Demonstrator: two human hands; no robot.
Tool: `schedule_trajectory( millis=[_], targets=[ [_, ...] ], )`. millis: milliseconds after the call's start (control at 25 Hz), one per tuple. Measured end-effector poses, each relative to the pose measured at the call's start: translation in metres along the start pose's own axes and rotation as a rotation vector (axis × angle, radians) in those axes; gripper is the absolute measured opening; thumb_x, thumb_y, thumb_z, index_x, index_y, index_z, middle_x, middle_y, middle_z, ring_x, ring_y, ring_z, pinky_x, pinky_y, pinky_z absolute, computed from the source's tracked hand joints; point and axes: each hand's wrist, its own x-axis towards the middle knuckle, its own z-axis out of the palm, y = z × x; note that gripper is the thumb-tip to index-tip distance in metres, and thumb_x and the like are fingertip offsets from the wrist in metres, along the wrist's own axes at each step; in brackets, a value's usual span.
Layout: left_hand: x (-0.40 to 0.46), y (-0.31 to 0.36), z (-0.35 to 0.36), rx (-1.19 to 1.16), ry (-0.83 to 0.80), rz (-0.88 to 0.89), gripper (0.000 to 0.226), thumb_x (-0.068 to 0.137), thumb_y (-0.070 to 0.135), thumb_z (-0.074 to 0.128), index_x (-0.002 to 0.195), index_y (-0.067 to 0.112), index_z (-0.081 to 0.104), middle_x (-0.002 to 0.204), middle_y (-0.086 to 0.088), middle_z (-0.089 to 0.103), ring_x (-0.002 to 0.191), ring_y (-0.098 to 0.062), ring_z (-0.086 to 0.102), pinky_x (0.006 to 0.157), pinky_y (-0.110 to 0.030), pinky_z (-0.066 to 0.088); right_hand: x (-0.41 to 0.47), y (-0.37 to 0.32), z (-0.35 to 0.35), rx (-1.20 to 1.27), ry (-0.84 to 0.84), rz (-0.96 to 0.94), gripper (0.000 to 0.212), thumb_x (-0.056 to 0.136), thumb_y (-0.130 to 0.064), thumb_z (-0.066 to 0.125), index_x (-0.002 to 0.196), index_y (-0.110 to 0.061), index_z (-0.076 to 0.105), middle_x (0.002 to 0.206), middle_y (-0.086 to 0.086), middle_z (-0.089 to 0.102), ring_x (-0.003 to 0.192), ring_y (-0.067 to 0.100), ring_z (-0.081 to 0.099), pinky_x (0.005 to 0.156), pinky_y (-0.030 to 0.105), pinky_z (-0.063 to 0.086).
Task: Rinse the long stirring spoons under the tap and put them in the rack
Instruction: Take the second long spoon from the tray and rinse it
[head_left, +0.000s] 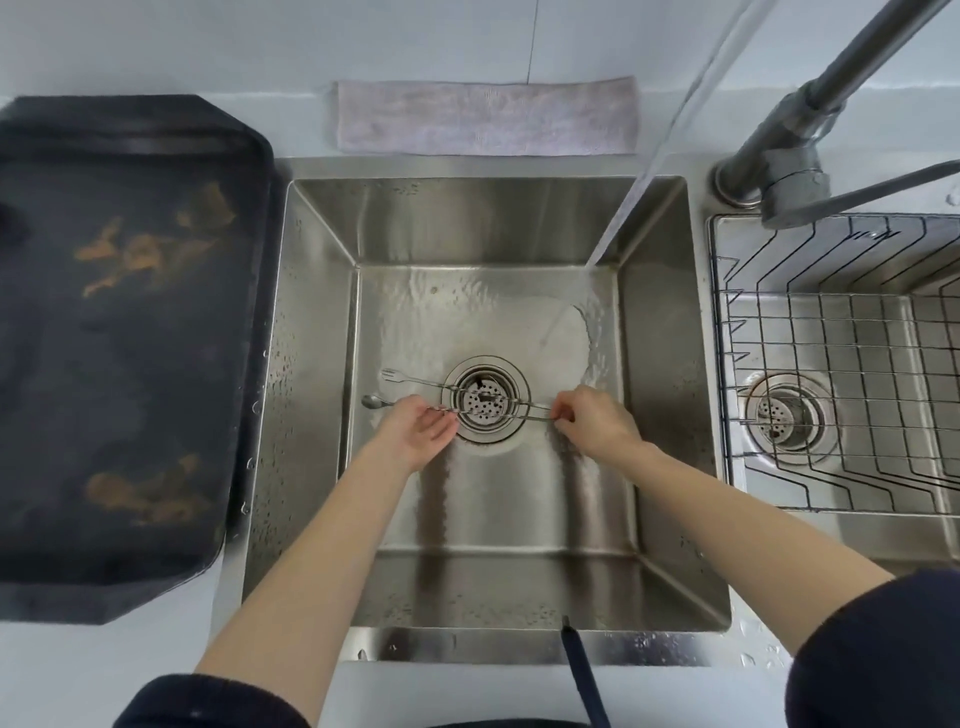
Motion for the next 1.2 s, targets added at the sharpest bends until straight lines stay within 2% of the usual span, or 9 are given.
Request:
schedule_trajectory(
  millis=[160, 320, 480, 560, 680, 800, 840, 960, 1200],
  targets=[
    [0.003, 0.001, -0.002, 0.014, 0.013, -0.018, 0.024, 0.096, 0.001, 0.03, 0.075, 0.001, 0.043, 0.109, -0.021, 0.053, 0.091, -0.03, 0.056, 0.098, -0.039, 0.04, 0.003, -0.001, 0.008, -0.046, -0.028, 0.006, 0.025, 0.089, -0.009, 0.048, 0.103, -0.017, 0.067, 0.118, 0.007, 0.065, 0.11, 0.028, 0.059, 0.087, 0.033, 0.047],
    [0.004, 0.003, -0.003, 0.045, 0.008, -0.041, 0.023, 0.096, 0.002, 0.029, 0.079, 0.0, 0.045, 0.143, -0.018, 0.043, 0.131, -0.029, 0.045, 0.106, -0.041, 0.037, 0.004, -0.003, 0.01, -0.098, -0.061, 0.01, 0.03, 0.089, -0.01, 0.046, 0.108, -0.02, 0.067, 0.121, 0.008, 0.065, 0.112, 0.03, 0.059, 0.089, 0.034, 0.048],
    [0.005, 0.001, -0.004, 0.174, 0.037, -0.023, 0.029, 0.095, 0.009, 0.034, 0.118, 0.0, 0.049, 0.137, -0.013, 0.049, 0.121, -0.025, 0.052, 0.1, -0.042, 0.041, 0.003, -0.002, 0.01, -0.098, -0.053, 0.007, 0.034, 0.089, -0.008, 0.044, 0.11, -0.022, 0.067, 0.123, 0.007, 0.065, 0.114, 0.03, 0.058, 0.091, 0.035, 0.048],
    [0.001, -0.001, -0.001, 0.316, 0.056, 0.012, 0.023, 0.095, 0.014, 0.038, 0.111, 0.005, 0.051, 0.135, -0.01, 0.05, 0.109, -0.021, 0.052, 0.1, -0.042, 0.04, 0.0, -0.001, 0.008, -0.104, -0.038, 0.007, 0.034, 0.089, -0.008, 0.043, 0.11, -0.021, 0.067, 0.122, 0.008, 0.065, 0.113, 0.03, 0.059, 0.091, 0.035, 0.048],
    [-0.008, -0.004, 0.002, 0.528, 0.08, 0.084, 0.021, 0.094, 0.017, 0.043, 0.112, 0.01, 0.052, 0.128, -0.009, 0.052, 0.115, -0.022, 0.051, 0.104, -0.04, 0.037, -0.006, -0.001, 0.003, -0.109, -0.032, 0.02, 0.033, 0.09, -0.01, 0.043, 0.11, -0.02, 0.067, 0.119, 0.01, 0.066, 0.111, 0.03, 0.059, 0.087, 0.033, 0.048],
    [-0.012, -0.004, 0.003, 0.799, 0.135, 0.222, 0.012, 0.093, 0.017, 0.046, 0.085, 0.013, 0.054, 0.109, -0.009, 0.05, 0.105, -0.022, 0.05, 0.091, -0.032, 0.04, -0.012, -0.001, -0.004, -0.105, -0.038, 0.015, 0.032, 0.091, -0.014, 0.042, 0.114, -0.019, 0.064, 0.12, 0.01, 0.066, 0.111, 0.03, 0.059, 0.088, 0.034, 0.048],
    [-0.015, -0.005, 0.003, 0.942, 0.155, 0.293, 0.012, 0.092, 0.018, 0.047, 0.094, 0.01, 0.056, 0.113, -0.01, 0.053, 0.108, -0.022, 0.051, 0.09, -0.031, 0.04, -0.014, -0.001, -0.006, -0.107, -0.04, 0.015, 0.033, 0.092, -0.015, 0.043, 0.117, -0.019, 0.063, 0.122, 0.011, 0.065, 0.112, 0.031, 0.059, 0.089, 0.034, 0.049],
    [-0.026, -0.009, 0.002, 1.358, 0.18, 0.443, 0.05, 0.09, 0.026, 0.052, 0.133, 0.001, 0.041, 0.135, -0.013, 0.053, 0.127, -0.026, 0.047, 0.103, -0.031, 0.038, -0.023, -0.001, -0.011, -0.125, -0.046, 0.004, 0.036, 0.092, -0.021, 0.044, 0.126, -0.022, 0.056, 0.128, 0.011, 0.061, 0.117, 0.031, 0.056, 0.093, 0.036, 0.048],
    [-0.063, -0.01, 0.007, 1.776, 0.165, 0.604, 0.047, 0.087, 0.032, 0.051, 0.129, 0.012, 0.047, 0.135, -0.008, 0.055, 0.124, -0.028, 0.05, 0.1, -0.035, 0.042, -0.049, -0.009, -0.028, -0.203, -0.048, -0.05, 0.045, 0.091, -0.032, 0.051, 0.136, -0.025, 0.044, 0.137, 0.008, 0.054, 0.125, 0.03, 0.05, 0.102, 0.036, 0.042]
  ],
)
